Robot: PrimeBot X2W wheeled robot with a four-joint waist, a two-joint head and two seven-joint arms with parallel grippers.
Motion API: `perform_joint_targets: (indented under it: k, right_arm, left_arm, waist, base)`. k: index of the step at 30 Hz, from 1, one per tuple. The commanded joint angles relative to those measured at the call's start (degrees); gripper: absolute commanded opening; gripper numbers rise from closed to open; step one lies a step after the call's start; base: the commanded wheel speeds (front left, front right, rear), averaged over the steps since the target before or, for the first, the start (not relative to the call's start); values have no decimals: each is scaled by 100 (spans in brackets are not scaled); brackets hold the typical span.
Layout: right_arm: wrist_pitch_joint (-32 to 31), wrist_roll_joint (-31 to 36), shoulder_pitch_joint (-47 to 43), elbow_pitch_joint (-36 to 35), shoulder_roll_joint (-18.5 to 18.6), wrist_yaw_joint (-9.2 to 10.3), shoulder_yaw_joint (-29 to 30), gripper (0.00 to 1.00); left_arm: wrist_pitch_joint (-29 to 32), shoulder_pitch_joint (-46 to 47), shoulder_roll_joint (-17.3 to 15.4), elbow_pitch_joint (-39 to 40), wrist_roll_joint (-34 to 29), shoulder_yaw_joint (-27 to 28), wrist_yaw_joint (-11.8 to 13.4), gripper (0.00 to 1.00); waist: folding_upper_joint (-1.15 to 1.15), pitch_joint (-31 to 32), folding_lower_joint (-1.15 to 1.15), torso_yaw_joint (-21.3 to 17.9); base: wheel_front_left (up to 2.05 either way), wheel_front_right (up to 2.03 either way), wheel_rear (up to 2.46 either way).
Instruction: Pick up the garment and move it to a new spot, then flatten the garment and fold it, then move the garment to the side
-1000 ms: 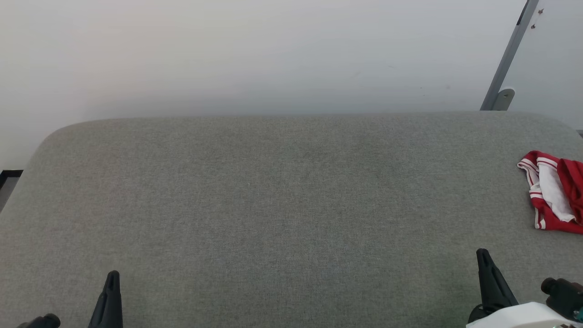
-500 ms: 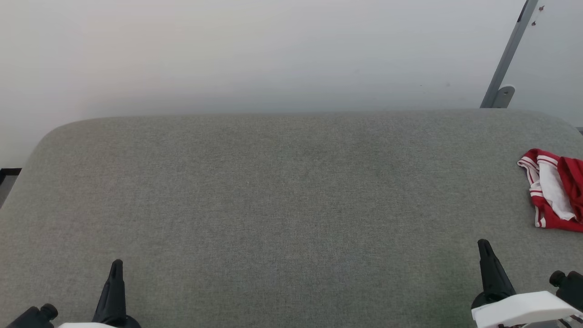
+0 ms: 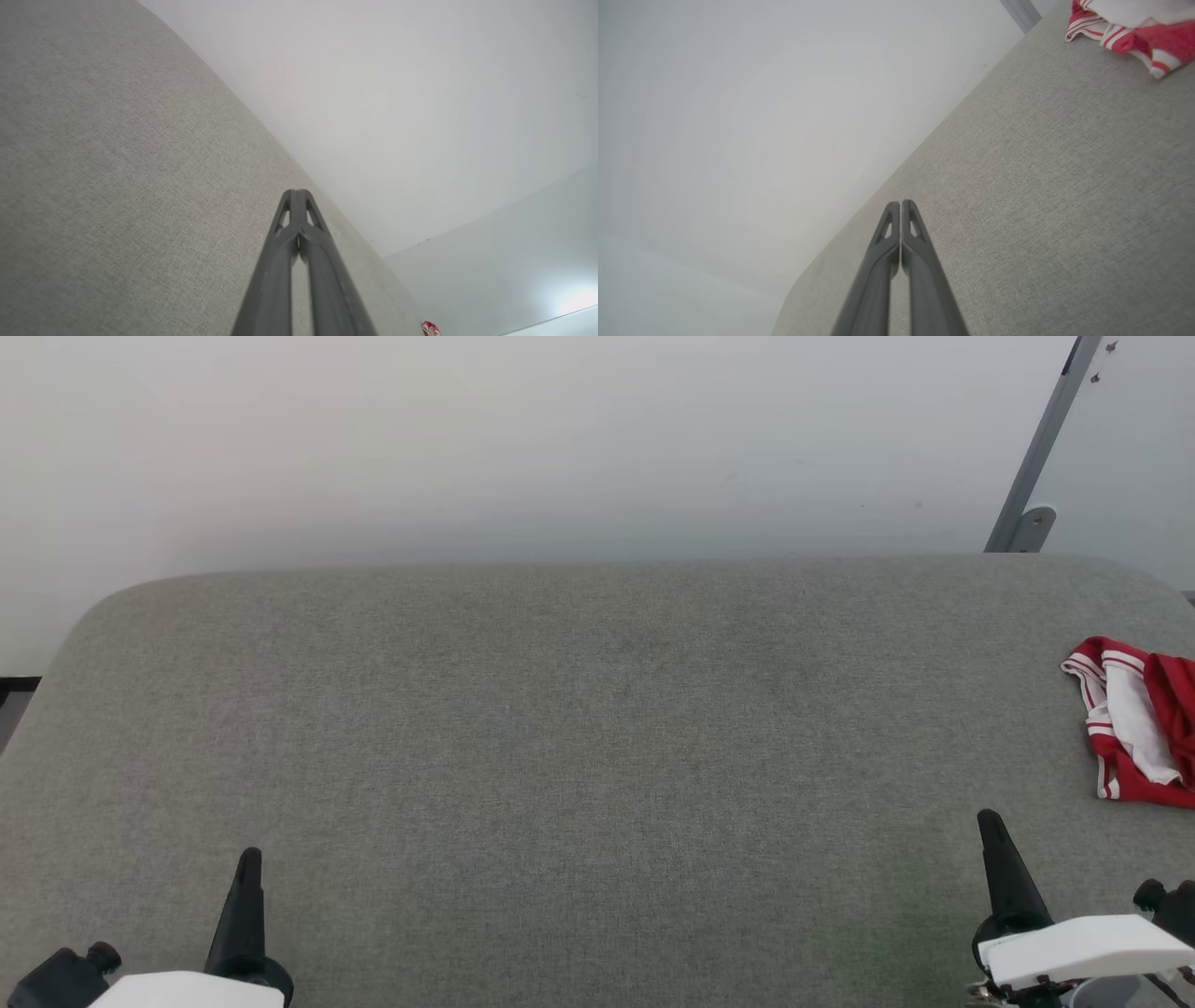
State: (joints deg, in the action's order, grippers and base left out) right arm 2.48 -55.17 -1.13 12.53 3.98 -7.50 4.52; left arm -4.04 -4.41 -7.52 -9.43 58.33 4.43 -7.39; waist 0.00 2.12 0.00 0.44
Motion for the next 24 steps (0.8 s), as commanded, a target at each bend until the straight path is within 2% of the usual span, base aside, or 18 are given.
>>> perform_joint_targets:
  k: [1, 24]
  right_arm:
    - [-59, -216, 157, -45, 5, 0, 27, 0]
    - [-370, -1486, 381, 23, -40, 1, 93, 0]
  left_arm:
    - [53, 178, -12, 26, 226, 40, -8, 0]
    - [417, 517, 150, -149, 1387, 96, -11, 0]
  waist:
    - [0, -6, 0, -1]
    - [0, -71, 0, -13]
  base:
    - [0, 0, 0]
    - [0, 0, 0]
